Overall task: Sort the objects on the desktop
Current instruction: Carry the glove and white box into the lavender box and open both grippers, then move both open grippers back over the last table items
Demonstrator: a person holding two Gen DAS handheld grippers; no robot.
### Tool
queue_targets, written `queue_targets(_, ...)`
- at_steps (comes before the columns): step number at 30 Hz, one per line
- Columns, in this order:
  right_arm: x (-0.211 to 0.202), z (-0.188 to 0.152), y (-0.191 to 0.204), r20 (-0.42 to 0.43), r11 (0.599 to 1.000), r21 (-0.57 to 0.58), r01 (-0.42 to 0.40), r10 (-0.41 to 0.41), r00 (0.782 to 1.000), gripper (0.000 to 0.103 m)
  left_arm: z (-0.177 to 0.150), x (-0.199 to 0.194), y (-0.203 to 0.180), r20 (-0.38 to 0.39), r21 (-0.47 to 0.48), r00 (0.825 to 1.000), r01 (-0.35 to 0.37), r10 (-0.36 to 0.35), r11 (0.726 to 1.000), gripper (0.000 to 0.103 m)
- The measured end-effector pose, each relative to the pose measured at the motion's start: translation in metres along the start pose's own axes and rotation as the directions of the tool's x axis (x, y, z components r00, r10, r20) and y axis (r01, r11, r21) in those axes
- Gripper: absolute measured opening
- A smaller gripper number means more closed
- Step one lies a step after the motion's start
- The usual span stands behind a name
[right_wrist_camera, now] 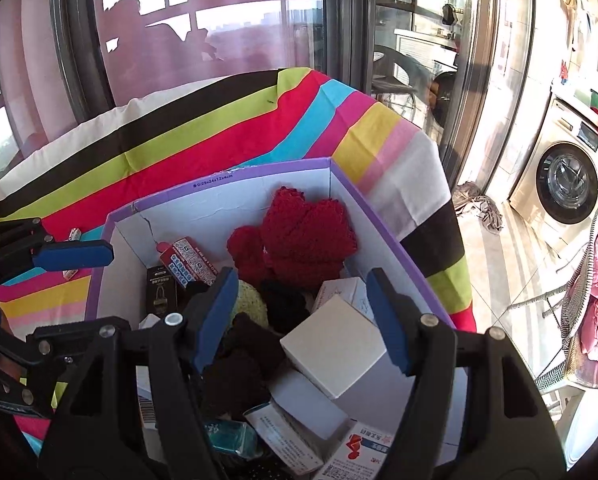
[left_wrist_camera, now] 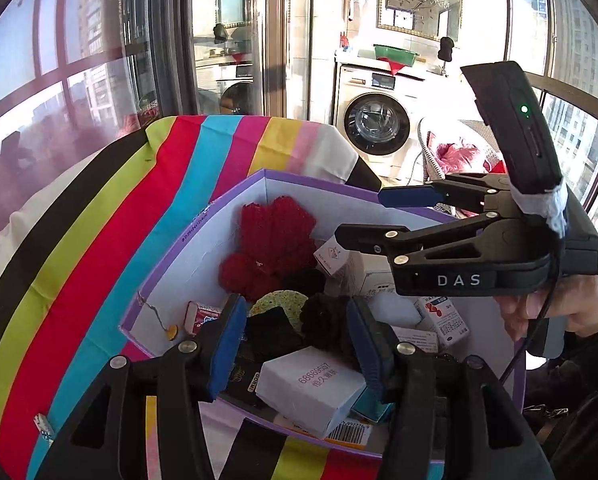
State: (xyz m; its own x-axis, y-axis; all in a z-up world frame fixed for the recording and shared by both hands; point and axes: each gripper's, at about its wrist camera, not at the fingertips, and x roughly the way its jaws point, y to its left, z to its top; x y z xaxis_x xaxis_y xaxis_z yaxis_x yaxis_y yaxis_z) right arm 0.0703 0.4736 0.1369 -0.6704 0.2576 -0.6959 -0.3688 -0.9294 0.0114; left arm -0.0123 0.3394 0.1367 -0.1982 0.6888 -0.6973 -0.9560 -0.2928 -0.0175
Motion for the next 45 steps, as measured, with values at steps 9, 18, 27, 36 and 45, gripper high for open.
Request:
queue_targets(9,0.002,-0.001,-0.001,-0.006,1.0,0.005,-0.008,0.008,1.0,0.071,0.0,0.002,0.0,-0.003,0.006,1.0,-0.008,0.008,1.0,0.053)
queue_targets(18,0.001,-0.001,0.001,-0.003,1.0,0.002,-0.028,0.028,1.0,0.075,-0.001,0.0,0.002,-0.003,0.009,1.0,-0.017,0.017,1.0,0.053)
queue_targets(27,-0.003,0.003,0.016,0.007,0.995,-0.023,-0.093,0.093,0.996,0.079,-0.019,-0.042,0.063,0.027,-0.013,0.981,-0.191,0.192,0.981,0.073)
queue_targets(36,-0.005,0.007,0.028,-0.001,0.989,-0.019,-0.147,0.147,0.989,0.081,-0.099,-0.067,0.182,-0.114,-0.196,0.962,-0.268,0.249,0.943,0.086)
queue_targets(45,-0.015,0.035,0.069,-0.005,0.956,-0.09,-0.28,0.281,0.96,0.085,-0.182,-0.032,0.243,-0.279,-0.325,0.951,-0.221,0.13,0.92,0.084)
